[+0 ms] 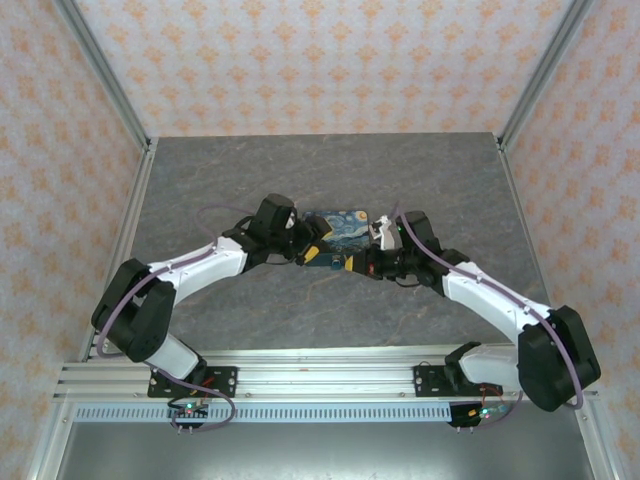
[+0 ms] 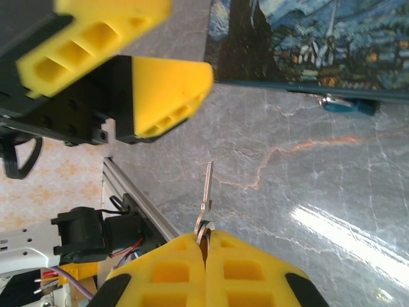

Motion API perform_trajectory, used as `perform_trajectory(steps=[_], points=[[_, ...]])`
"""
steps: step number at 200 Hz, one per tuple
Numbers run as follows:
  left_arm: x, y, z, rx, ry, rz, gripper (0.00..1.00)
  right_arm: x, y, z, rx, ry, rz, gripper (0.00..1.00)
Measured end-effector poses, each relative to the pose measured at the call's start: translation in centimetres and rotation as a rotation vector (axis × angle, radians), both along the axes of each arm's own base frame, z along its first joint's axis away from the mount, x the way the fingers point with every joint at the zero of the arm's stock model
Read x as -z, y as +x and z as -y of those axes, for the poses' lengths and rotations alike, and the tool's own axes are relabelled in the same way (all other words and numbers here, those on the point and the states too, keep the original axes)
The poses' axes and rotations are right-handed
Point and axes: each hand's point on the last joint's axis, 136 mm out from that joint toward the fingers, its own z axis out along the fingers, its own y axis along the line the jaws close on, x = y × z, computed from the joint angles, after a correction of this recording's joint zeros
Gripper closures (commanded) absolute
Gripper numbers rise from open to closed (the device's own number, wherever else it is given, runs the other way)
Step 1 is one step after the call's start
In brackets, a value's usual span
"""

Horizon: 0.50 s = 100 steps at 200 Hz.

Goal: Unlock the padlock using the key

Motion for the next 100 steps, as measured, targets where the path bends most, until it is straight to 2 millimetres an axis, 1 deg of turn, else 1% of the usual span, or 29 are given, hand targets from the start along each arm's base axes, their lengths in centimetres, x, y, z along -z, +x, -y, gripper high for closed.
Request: perform_trajectory(steps=[20, 47, 80, 100], points=[[0.3, 0.2, 0.6, 0.010, 0.002, -0.004, 0.34, -0.1, 0.2, -0.1, -0.008, 0.018, 0.002, 1.00], [0.3, 0.5, 2.1, 0.030, -0.015, -0.001, 0.37, -0.2, 0.3, -0.3, -0.018, 0.030, 0.004, 1.00], [0.0, 0.0, 3.5, 0.066, -0.034, 0.001, 0.42, 0.0, 0.5, -0.4, -0.018, 0.033, 0.004, 1.00], [-0.2, -0.3, 4.0, 0.078, -0.041, 0.003, 0.47, 0.2, 0.5, -0.4, -0.017, 0.031, 0.003, 1.00]])
